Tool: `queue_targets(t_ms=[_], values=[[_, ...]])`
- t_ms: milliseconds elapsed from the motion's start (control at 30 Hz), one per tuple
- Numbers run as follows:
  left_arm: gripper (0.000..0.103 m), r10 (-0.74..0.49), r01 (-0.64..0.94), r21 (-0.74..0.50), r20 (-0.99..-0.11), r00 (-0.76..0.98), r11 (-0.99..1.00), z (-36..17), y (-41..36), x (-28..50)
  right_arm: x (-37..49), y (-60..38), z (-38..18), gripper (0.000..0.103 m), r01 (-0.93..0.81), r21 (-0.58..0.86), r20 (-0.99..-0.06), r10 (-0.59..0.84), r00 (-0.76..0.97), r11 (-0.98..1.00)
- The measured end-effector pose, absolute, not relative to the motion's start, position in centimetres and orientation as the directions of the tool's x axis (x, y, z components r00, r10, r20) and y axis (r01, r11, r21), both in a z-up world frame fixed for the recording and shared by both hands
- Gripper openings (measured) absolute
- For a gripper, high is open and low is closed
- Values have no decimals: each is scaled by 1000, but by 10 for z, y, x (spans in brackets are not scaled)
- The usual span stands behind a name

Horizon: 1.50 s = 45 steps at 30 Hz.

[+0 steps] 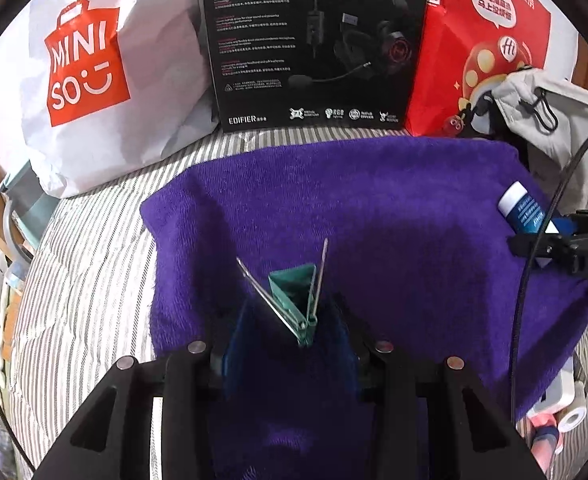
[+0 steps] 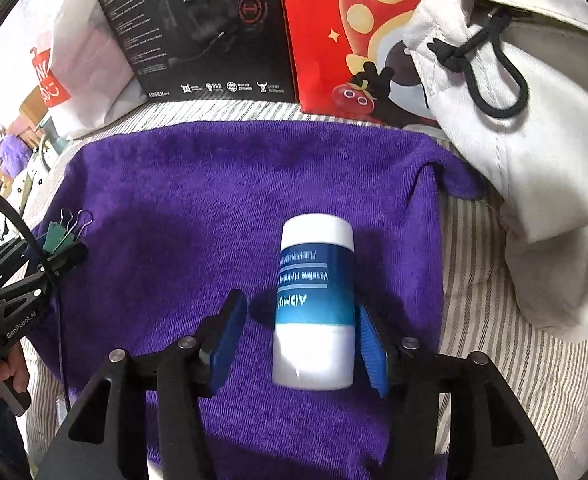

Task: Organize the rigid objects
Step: 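Carry both items onto the purple towel and open both tools, then grasp the clear candy bottle with the left tool while the right tool grasps the Grand Reserve box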

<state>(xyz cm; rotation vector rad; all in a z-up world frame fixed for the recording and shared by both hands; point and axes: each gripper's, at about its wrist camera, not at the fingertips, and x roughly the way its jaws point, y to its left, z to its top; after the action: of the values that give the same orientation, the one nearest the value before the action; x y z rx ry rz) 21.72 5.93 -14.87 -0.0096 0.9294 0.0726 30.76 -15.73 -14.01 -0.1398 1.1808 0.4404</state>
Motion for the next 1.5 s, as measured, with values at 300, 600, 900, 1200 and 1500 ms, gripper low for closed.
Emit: queue_targets(t_ms=[300, 600, 900, 1200, 1500], values=[[53, 67, -81, 23, -806, 588, 996, -142, 54, 194, 283, -173, -123, 58, -381, 105, -918, 237, 319, 919], [67, -4, -84, -76, -765, 644, 994, -95, 49, 139, 223, -199, -76, 68, -381, 116, -884, 271, 381, 917], [71, -143, 9, -171, -792, 593, 985, -106, -2, 99, 153, -229, -46, 76, -339, 158, -856, 300, 420, 927], [73, -52, -17, -72, -840, 541, 997, -144, -17, 99, 110, -261, -69, 76, -265, 176, -887, 269, 376, 948], [66, -14, 9, -11, -849, 529, 1000, -154, -22, 101, 109, -266, -83, 76, -249, 180, -895, 264, 361, 952]])
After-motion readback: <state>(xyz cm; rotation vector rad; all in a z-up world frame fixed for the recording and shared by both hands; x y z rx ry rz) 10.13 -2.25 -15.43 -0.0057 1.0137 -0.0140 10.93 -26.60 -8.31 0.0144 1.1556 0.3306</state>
